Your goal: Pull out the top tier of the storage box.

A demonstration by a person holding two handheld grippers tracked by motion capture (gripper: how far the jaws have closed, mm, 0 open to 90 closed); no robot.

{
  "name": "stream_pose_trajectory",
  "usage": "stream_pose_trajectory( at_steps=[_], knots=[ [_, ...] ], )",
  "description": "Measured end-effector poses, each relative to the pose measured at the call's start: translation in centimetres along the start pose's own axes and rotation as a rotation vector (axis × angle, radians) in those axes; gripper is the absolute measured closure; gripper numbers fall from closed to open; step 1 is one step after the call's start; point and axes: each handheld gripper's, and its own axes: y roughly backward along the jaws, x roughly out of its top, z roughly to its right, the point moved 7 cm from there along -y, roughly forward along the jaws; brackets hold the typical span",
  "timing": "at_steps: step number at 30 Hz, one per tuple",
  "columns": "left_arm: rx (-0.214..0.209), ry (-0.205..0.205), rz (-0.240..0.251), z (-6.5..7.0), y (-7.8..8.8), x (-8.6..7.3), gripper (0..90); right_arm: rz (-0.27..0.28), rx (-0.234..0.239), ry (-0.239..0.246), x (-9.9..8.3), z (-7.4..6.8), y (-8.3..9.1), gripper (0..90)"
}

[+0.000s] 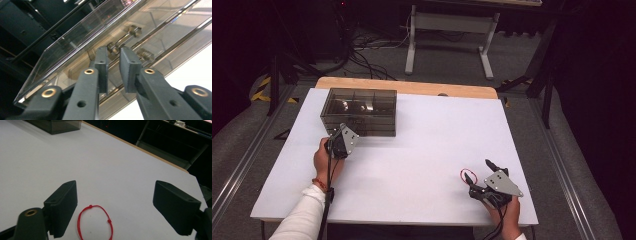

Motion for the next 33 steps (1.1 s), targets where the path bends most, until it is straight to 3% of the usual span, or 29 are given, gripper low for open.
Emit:
stream_pose_trajectory(
  at_steps=[3,8,20,24,28,33],
  knots=[
    [0.026,-0.029,-0.001,0.1,0.0,0.0,79.4,-0.002,0.003,0.011,0.0,-0.1,0.0,20.8],
    [0.032,-0.039,0.001,0.2,0.1,0.0,79.9,-0.002,0.007,0.018,0.0,-0.2,0.0,20.9],
    [0.024,-0.032,0.006,0.3,0.6,-0.1,79.9,0.002,0.012,0.024,0.1,-0.4,0.1,21.0],
    [0.008,-0.004,0.006,0.4,1.0,-0.1,79.7,0.007,0.016,0.042,0.3,-0.6,0.1,21.0],
    [0.004,0.002,0.007,0.4,1.3,-0.2,79.6,0.017,0.039,0.009,0.4,-0.7,0.2,21.0],
    [-0.006,0.006,0.004,0.4,1.4,-0.2,79.2,0.014,0.04,0.012,0.3,-0.6,0.1,21.1]
  ],
)
